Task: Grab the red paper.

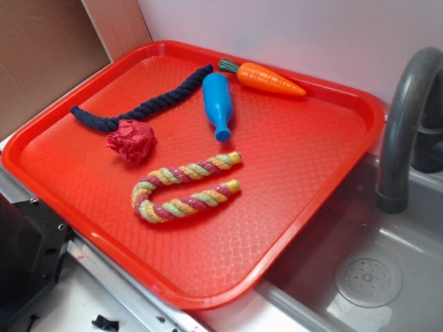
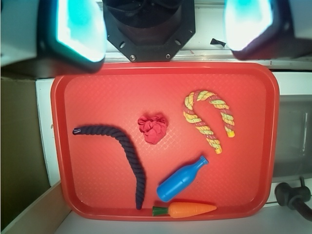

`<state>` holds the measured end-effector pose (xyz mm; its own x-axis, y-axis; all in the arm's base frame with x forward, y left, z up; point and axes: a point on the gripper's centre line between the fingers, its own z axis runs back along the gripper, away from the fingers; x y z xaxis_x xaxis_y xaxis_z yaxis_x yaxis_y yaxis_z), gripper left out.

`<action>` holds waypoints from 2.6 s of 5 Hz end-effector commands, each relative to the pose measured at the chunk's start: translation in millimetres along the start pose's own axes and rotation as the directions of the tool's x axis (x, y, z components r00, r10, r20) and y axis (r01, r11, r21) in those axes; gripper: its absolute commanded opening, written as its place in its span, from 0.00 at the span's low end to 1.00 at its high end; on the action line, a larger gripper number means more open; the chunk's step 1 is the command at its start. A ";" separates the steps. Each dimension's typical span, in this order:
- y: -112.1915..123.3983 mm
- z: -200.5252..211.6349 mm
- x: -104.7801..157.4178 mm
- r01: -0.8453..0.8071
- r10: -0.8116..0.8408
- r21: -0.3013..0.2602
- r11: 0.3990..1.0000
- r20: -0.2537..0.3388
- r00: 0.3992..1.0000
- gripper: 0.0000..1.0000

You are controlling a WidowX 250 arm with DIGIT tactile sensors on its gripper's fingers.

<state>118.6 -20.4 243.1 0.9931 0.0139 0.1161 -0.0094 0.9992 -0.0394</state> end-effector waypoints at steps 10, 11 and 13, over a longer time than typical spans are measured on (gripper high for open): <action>47.4 -222.8 58.8 -0.878 0.874 0.067 0.473 0.087 0.478 1.00; 45.3 -223.6 57.5 -0.873 0.868 0.079 0.482 0.096 0.488 0.00; 30.7 -176.5 74.0 -0.679 0.680 0.047 0.732 -0.008 0.733 0.00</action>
<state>207.4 -2.2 65.0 0.7232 0.6904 0.0187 -0.6897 0.7234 -0.0316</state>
